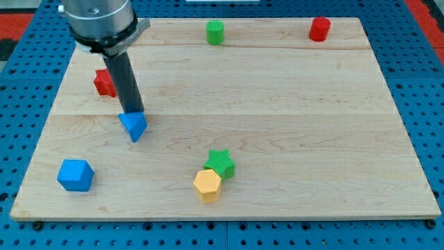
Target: Slide the blue triangle to the left side of the yellow hexagon
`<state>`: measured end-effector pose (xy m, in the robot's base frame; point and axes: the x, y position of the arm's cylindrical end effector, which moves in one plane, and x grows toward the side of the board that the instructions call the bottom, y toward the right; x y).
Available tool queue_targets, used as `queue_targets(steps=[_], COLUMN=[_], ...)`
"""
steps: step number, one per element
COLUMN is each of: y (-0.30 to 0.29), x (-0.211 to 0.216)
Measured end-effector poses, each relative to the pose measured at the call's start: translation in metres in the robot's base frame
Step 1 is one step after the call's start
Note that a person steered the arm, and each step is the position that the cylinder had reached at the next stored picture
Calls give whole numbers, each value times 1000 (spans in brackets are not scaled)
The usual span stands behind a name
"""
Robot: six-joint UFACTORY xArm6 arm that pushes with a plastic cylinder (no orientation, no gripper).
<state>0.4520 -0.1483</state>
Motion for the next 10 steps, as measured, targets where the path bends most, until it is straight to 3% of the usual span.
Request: queue_targets(steps=[4, 6, 8, 10], y=[-18, -4, 58, -44], x=[96, 114, 114, 135])
